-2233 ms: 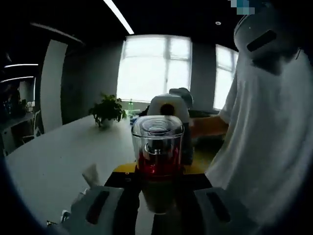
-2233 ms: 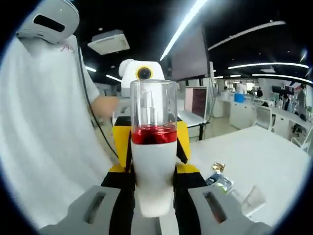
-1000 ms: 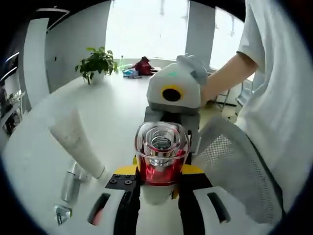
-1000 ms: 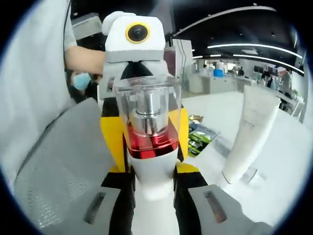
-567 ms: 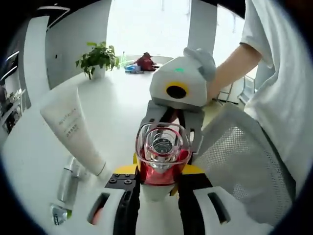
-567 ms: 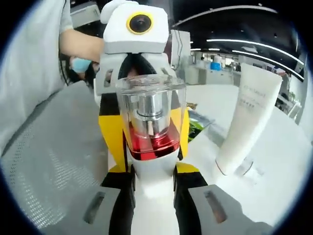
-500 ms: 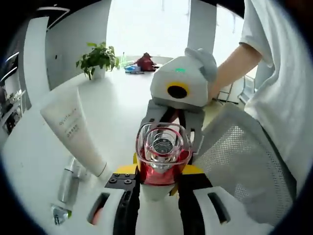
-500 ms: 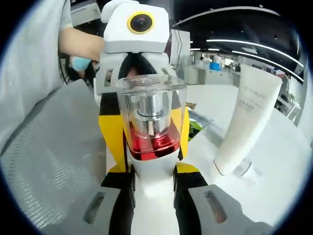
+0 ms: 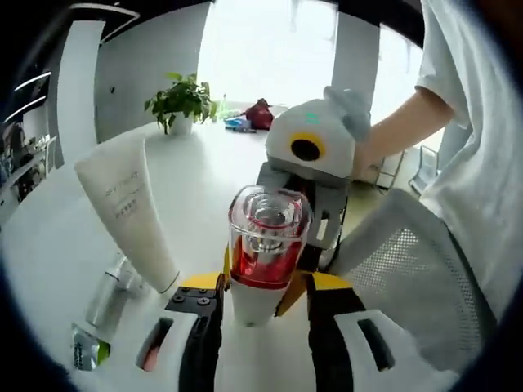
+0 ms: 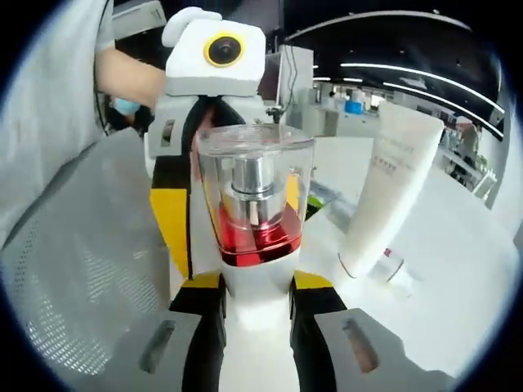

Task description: Arrange the skincare products in the storage area until every visible bottle or jar stands upright without overlapping.

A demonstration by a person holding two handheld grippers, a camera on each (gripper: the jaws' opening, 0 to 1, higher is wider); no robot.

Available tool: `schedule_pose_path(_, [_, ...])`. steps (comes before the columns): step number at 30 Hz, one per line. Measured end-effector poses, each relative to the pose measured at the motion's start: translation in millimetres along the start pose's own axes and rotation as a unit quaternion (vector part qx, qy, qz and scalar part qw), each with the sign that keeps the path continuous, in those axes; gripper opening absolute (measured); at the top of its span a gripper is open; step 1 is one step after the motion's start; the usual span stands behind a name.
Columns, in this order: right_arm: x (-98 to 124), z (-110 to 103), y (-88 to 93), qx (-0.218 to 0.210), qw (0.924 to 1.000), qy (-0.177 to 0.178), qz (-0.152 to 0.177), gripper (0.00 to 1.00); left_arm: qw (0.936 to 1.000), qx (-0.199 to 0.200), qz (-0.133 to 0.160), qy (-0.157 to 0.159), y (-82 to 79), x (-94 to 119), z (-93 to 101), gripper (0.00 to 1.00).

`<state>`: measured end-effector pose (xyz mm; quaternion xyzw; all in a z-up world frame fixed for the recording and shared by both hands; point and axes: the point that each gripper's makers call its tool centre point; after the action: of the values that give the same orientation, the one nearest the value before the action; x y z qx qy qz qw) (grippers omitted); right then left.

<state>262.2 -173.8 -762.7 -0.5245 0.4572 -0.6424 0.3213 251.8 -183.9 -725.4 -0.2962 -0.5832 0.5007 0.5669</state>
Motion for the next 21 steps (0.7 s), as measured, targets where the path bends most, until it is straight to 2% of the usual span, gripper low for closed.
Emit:
schedule_pose_path(4, [9.5, 16.4, 3.9, -0.004, 0.9999, 0.014, -0.007, 0.29, 0.9993, 0.025, 0.017, -0.024, -1.4, 7.7, -6.5, 0.39])
schedule_pose_path(11, [16.0, 45.0, 6.0, -0.009, 0.9995, 0.029, -0.007, 0.29, 0.9938, 0.062, 0.031, -0.086, 8.7, 23.4, -22.5, 0.60])
schedule_pose_path(17, [14.9, 70.4, 4.9, -0.007, 0.9991, 0.042, -0.010, 0.29, 0.9885, 0.091, 0.040, -0.114, 16.8, 35.5, -28.6, 0.68])
schedule_pose_path(21, [15.2, 84.8, 6.0, -0.010, 0.9989, 0.046, -0.007, 0.29, 0.9865, 0.107, 0.038, -0.118, 24.2, 42.9, -27.9, 0.69])
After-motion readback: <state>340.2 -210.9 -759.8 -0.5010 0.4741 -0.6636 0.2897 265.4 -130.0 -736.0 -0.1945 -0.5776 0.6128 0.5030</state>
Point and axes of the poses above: the point that each gripper's makers call its tool centre point, and the gripper's own axes: x roughly backward along the fingers, z roughly to its right, y roughly out of its underside, and after that the axes turned 10 degrees about z, right-handed
